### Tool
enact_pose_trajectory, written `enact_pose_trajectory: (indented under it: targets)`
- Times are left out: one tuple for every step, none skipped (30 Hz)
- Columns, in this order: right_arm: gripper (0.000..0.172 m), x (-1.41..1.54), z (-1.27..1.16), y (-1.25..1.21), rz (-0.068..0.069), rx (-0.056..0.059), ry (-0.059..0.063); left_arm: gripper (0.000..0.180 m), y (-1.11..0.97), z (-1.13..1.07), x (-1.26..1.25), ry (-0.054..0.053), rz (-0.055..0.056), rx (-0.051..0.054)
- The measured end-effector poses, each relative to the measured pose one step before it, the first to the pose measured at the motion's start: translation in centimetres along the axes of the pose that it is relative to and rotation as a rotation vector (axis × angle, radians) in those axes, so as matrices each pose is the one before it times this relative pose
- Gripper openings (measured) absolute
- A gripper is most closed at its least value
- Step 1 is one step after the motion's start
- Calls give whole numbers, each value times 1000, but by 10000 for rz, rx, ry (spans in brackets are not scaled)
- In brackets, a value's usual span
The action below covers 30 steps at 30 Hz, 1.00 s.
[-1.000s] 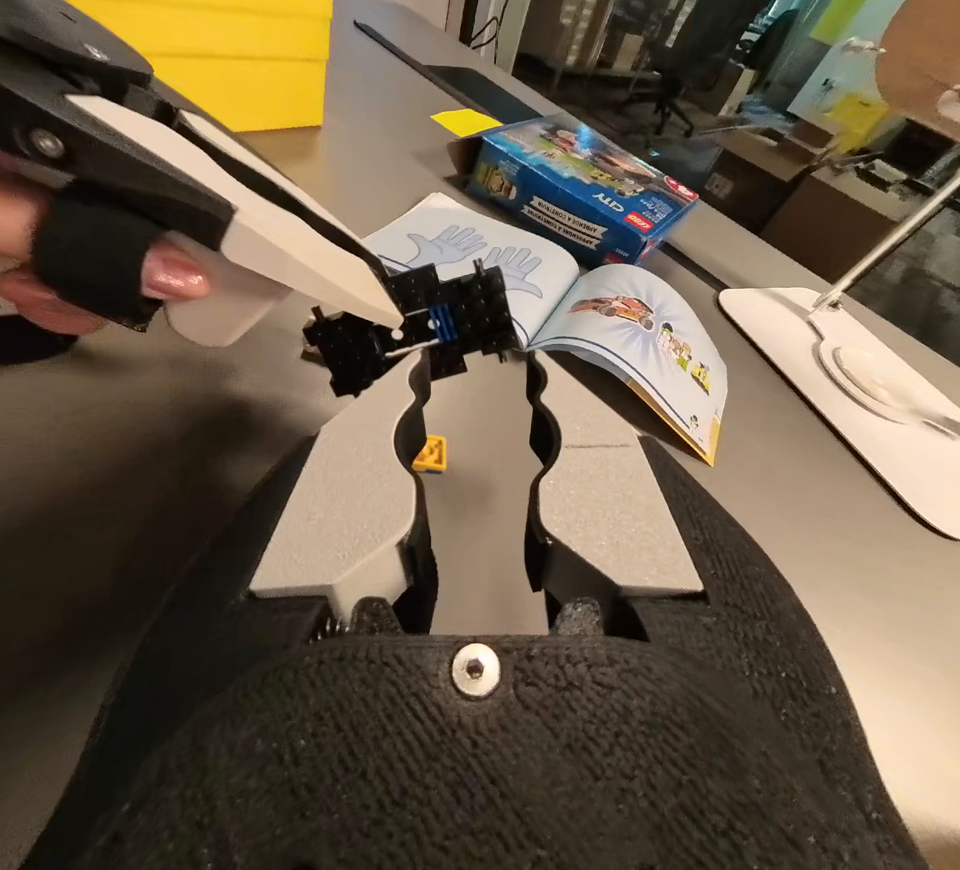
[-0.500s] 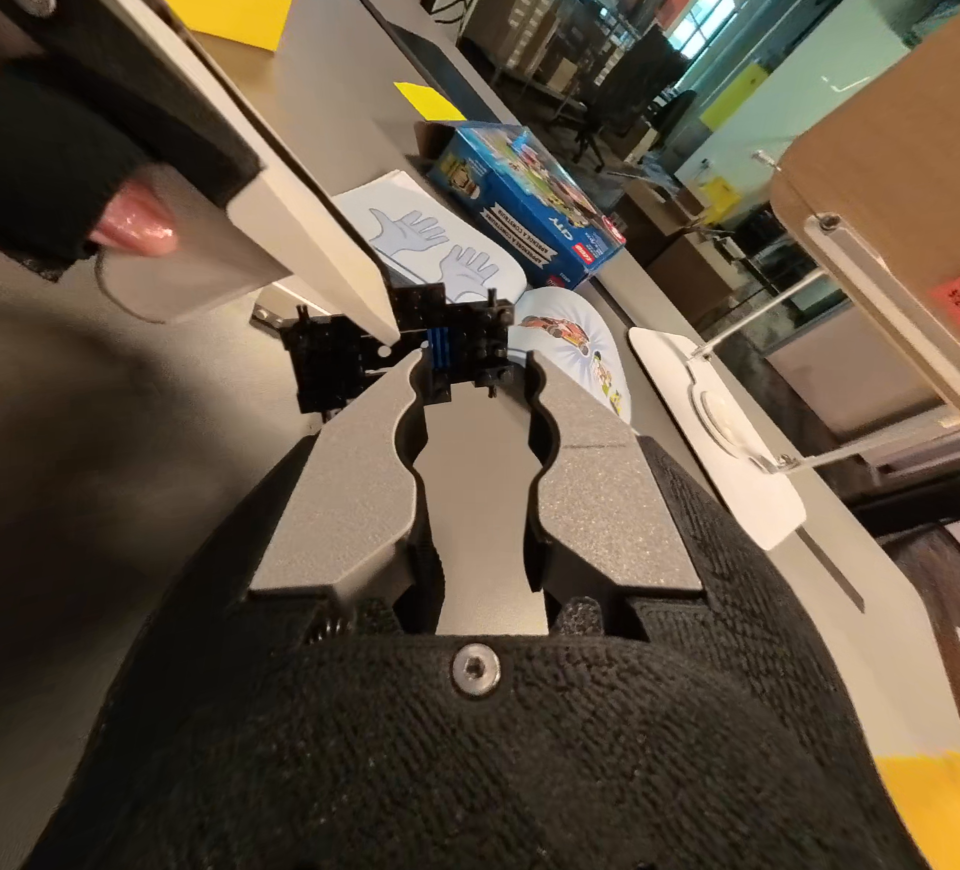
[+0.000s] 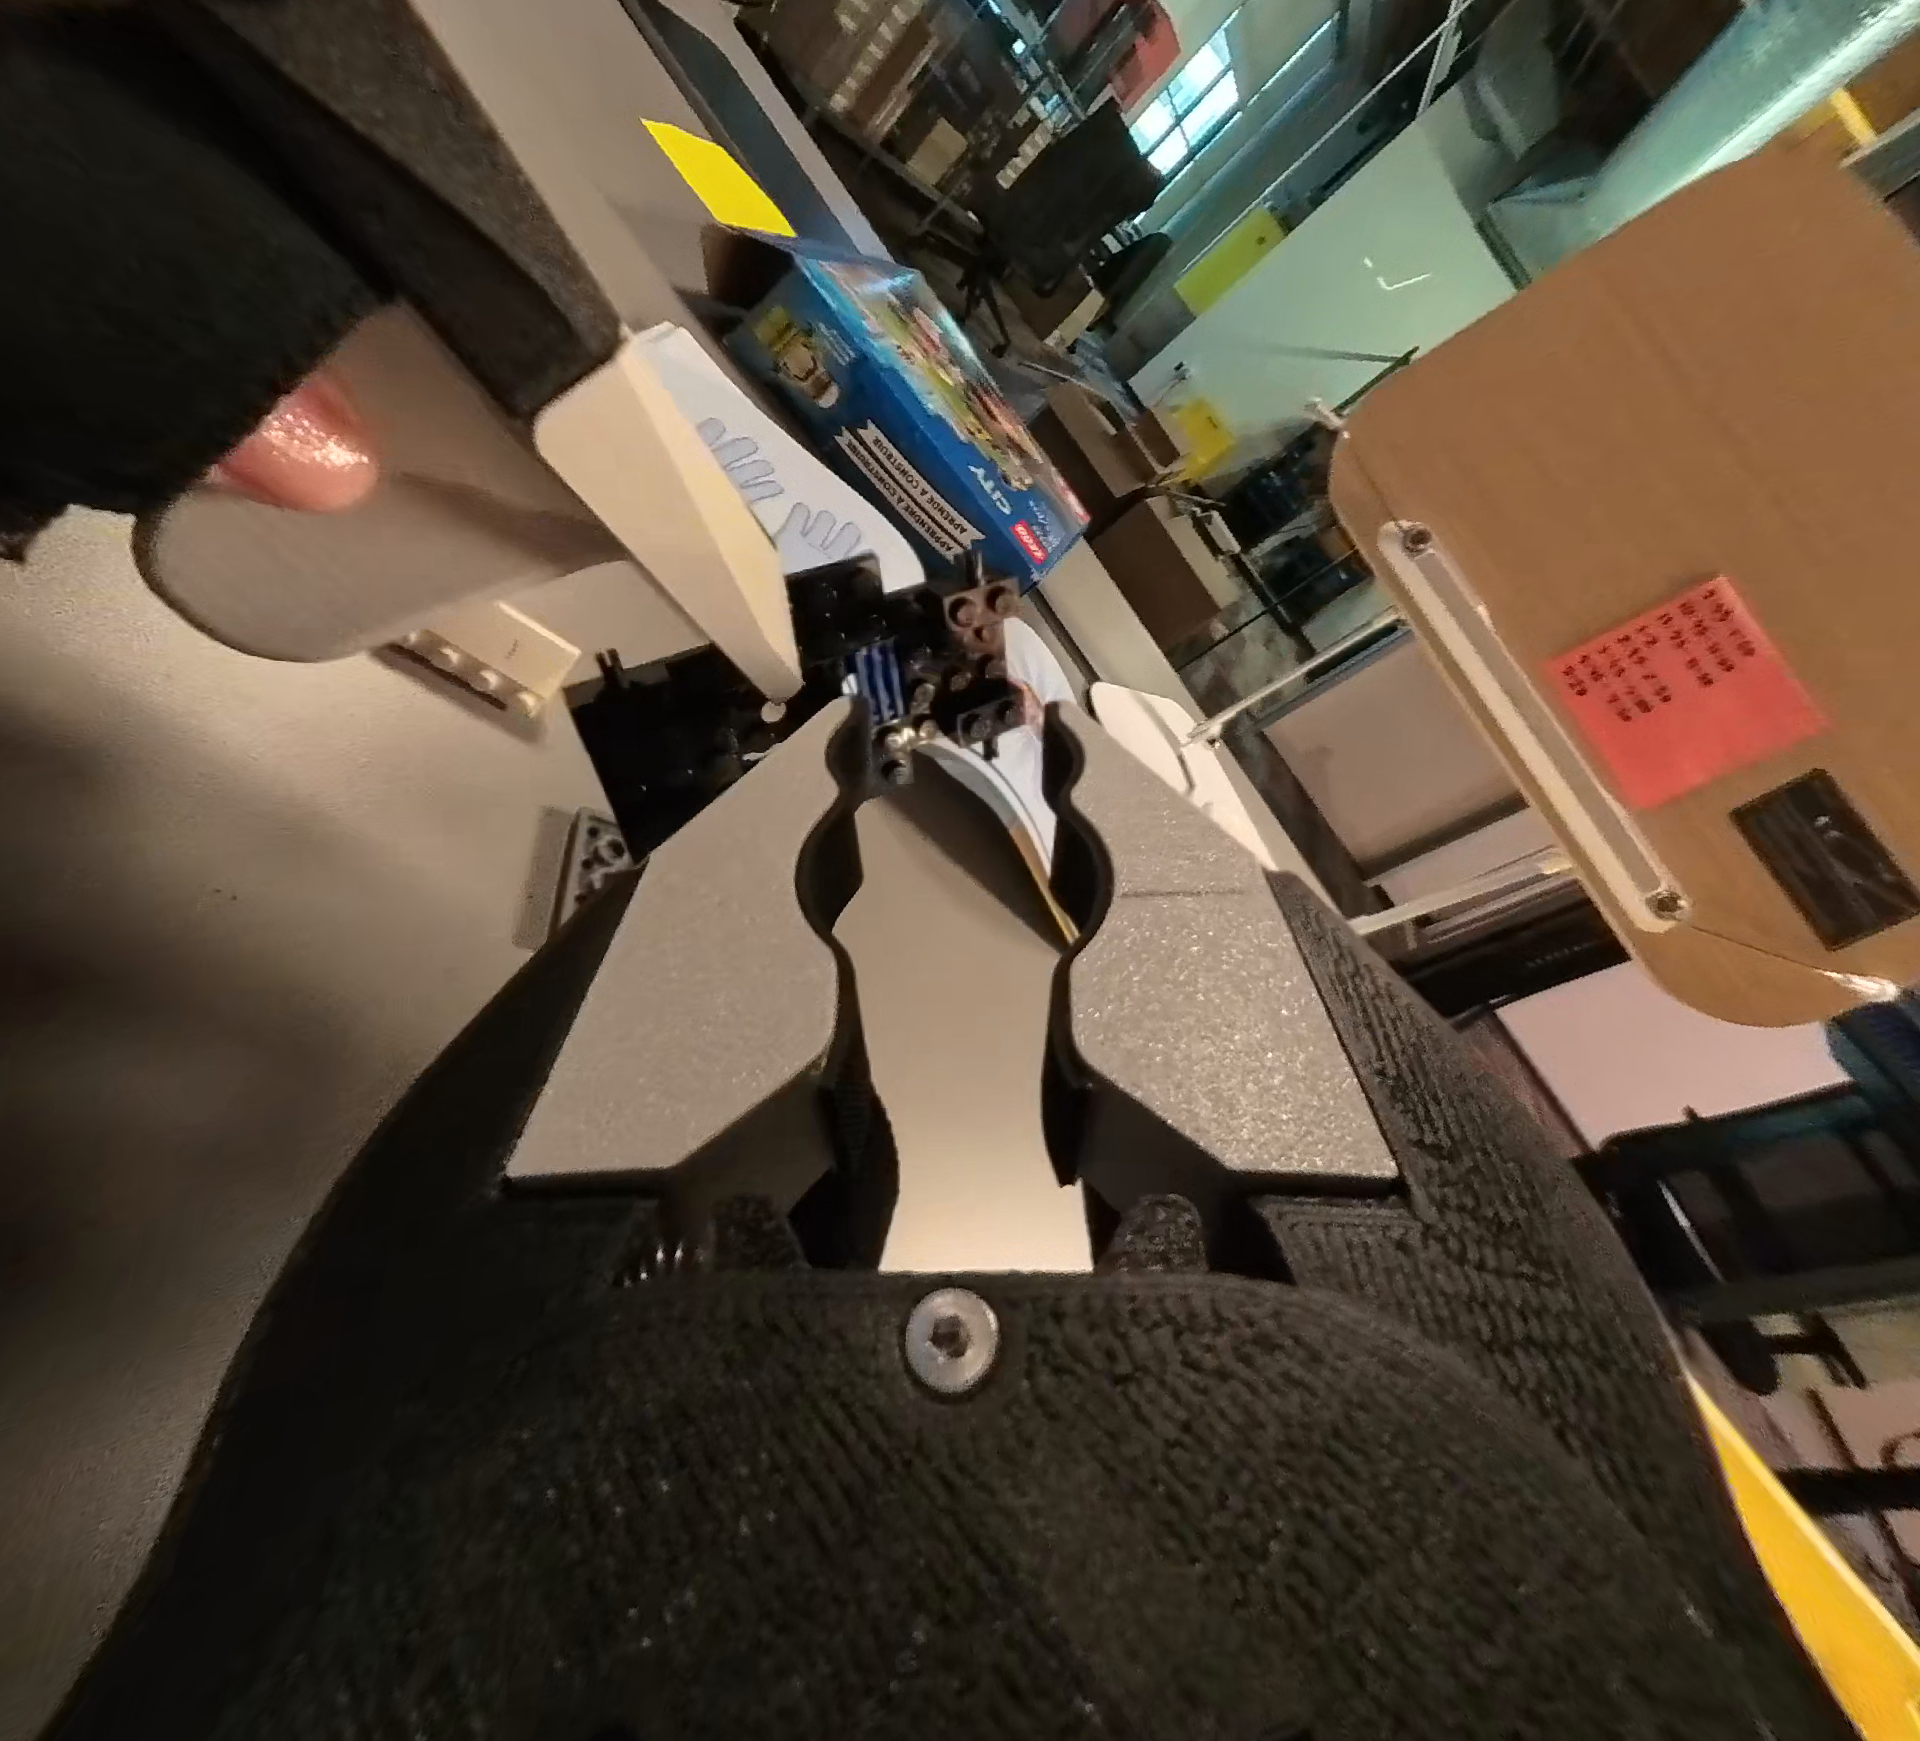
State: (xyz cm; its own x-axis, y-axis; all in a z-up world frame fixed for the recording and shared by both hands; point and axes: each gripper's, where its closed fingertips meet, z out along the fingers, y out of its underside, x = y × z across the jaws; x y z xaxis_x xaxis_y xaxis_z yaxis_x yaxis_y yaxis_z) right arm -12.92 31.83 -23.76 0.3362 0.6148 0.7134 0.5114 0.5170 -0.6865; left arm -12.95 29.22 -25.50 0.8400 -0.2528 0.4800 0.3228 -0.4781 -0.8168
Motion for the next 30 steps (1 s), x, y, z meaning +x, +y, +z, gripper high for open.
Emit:
enact_pose_trajectory:
  targets:
    - [30, 125, -35, -57, -104, 6, 135, 3, -75, 45, 58, 75, -80, 72]
    - [29, 125, -39, -46, -68, 15, 88, 3, -108, 67, 118, 108, -60, 118]
    - [29, 36, 5, 61, 80, -22, 4, 4, -2, 64, 28, 49, -87, 34]
    - [30, 50, -17, 16, 132, 0, 3, 4, -28, 21, 9, 26, -15, 8]
    - [28, -1, -26, -43, 30, 28, 3, 4, -42, 6, 52, 12, 17, 18]
    - [27, -17, -19, -22, -90, 6, 25, 3, -34, 3, 60, -5, 31, 44]
    - [27, 35, -9, 29, -102, -4, 68, 3, 61, 40, 2, -11, 17, -17]
    - [28, 107, -11, -36, -52, 34, 57, 3, -27, 20, 13, 30, 6, 5]
    - [30, 243, -35, -82, 47, 54, 101, 4, -119, -17, 68, 79, -46, 57]
    - [18, 1030, -72, 28, 97, -3, 551, 4, -63, -57, 3, 41, -39, 27]
    - [0, 3479, -281, 391, -301, -98, 1765, 3, 852, 15, -467, -257, 54, -472]
    - [0, 2244, 182, 880, 621, -215, 549, 3, 1235, 175, -573, -295, 205, -415]
    - [0, 649, 112, 834, 1449, -216, -479, 3, 442, 92, 373, 325, -346, -64]
    - [2, -42, -149, 489, 906, -10, -567, 3, -536, -166, 440, 379, -460, 359]
    - [6, -846, -322, 33, 145, 249, -682, 3, -534, -182, -171, -43, -121, 263]
    - [5, -1542, -303, -175, -32, 303, -935, 3, -323, -92, -316, -104, 8, 138]
    - [6, -1799, -129, -253, 153, 277, -1113, 3, -114, -41, -209, 7, -36, 70]
    - [12, -1437, 112, -109, 209, 100, -963, 3, -42, -26, -157, 84, -118, 74]
    - [21, -839, 287, 206, 212, -134, -625, 3, 64, 0, -136, 106, -210, -14]
    - [28, -419, 293, 419, 149, -231, -344, 3, -1, 17, 45, 199, -184, 18]
    - [29, -569, 241, 473, 21, -235, -403, 3, -98, -15, 326, 313, -138, 73]
    - [34, -439, 178, 373, -98, -171, -263, 3, -110, -17, 437, 344, -131, 72]
    - [36, -119, 64, 172, -270, -88, -6, 3, -23, 31, 404, 311, -105, 10]
    - [36, -53, -6, 29, -292, -43, 25, 3, 173, 101, 327, 230, -20, -124]
    - [36, -57, -42, -72, -186, 9, -8, 3, 306, 154, 123, 37, 70, -211]
    - [36, -92, -78, -167, -64, 50, -69, 3, 353, 187, 45, -64, 167, -232]
    - [35, -3, -91, -96, -22, 3, -43, 3, 328, 197, 257, 23, 206, -227]
    - [35, 90, -106, 9, -73, -60, -5, 3, 198, 192, 309, 23, 195, -142]
    - [37, 56, -124, 66, -56, -71, -52, 3, 91, 102, 94, -112, 258, -84]
    - [36, -114, -121, 19, 31, -27, -182, 3, 98, 10, 110, -86, 324, -129]
